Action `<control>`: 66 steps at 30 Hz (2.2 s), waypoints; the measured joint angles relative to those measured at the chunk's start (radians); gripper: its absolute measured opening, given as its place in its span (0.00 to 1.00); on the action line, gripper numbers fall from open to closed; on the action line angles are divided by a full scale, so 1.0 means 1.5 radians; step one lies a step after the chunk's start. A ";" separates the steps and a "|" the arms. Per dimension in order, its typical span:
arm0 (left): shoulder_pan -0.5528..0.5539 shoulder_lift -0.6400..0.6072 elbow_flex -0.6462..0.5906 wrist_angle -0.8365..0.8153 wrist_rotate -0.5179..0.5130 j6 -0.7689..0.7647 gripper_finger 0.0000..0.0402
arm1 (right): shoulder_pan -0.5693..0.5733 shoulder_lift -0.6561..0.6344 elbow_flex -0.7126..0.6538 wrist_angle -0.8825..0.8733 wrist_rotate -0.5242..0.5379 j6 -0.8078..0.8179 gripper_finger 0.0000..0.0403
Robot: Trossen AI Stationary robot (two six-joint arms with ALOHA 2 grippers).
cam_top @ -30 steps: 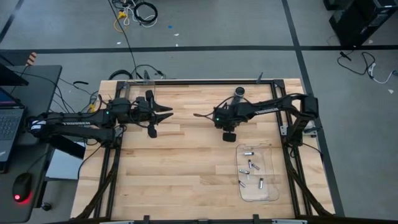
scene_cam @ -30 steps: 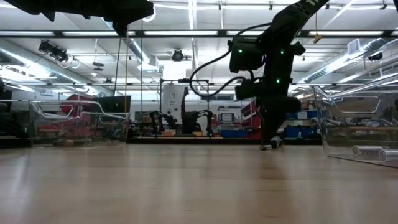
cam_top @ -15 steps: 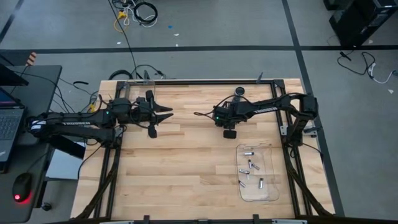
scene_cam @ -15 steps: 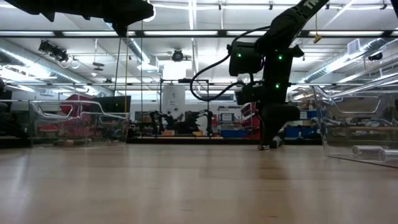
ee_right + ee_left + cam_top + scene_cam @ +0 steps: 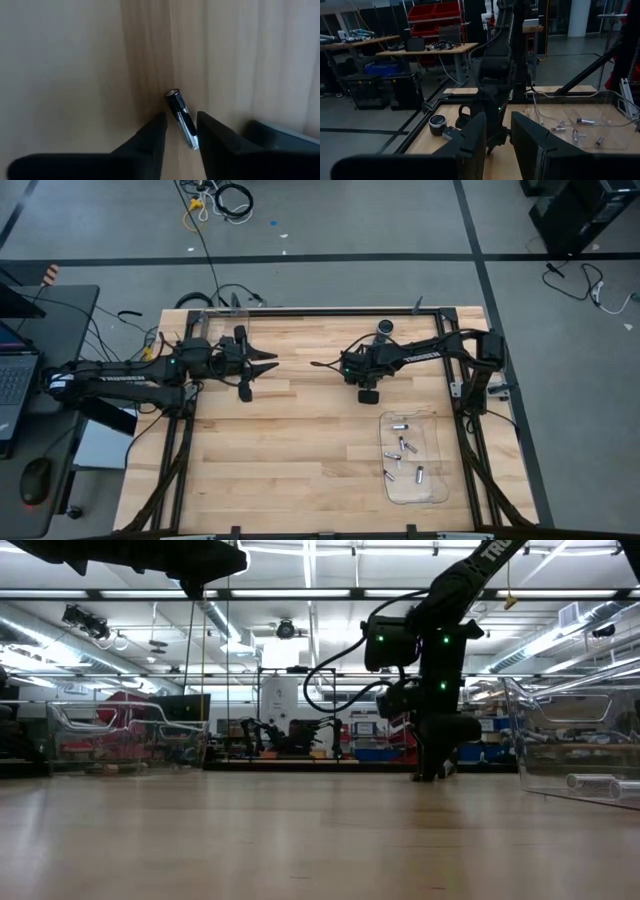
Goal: Sort batteries
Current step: Put the silver battery into the bottom transparent bin
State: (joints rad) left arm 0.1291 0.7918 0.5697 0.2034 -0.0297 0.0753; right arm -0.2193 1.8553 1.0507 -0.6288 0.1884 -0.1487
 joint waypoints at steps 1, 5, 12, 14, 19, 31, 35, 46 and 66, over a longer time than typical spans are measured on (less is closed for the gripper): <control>0.000 0.000 0.000 0.001 0.000 0.000 0.22 | 0.000 0.000 0.000 0.000 -0.004 0.005 0.24; 0.000 0.000 0.000 0.002 0.000 0.000 0.22 | -0.001 0.001 -0.001 -0.001 -0.024 0.020 0.10; 0.000 0.017 0.000 0.013 -0.001 0.000 0.22 | -0.002 0.001 -0.001 0.001 -0.036 0.048 0.03; 0.000 0.027 0.000 0.009 -0.002 0.000 0.22 | -0.002 -0.001 -0.002 0.001 -0.035 0.049 0.02; 0.000 0.048 0.000 0.011 -0.005 0.000 0.22 | 0.000 -0.029 -0.006 0.005 -0.027 0.052 0.02; 0.000 0.054 0.000 0.006 -0.005 0.000 0.22 | 0.017 -0.223 -0.005 -0.033 -0.027 0.093 0.00; 0.000 0.054 0.000 0.005 -0.005 -0.001 0.22 | 0.060 -0.298 -0.005 -0.091 -0.038 0.150 0.00; 0.000 0.053 0.000 0.013 -0.018 -0.001 0.22 | 0.297 -0.439 -0.005 -0.231 -0.093 0.530 0.00; 0.000 0.053 0.000 0.021 -0.017 -0.001 0.22 | 0.539 -0.269 -0.004 -0.358 -0.087 1.047 0.00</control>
State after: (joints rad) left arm 0.1291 0.8719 0.5697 0.2353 -0.0548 0.0738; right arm 0.5889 1.4519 1.0451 -1.1655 0.0585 1.4223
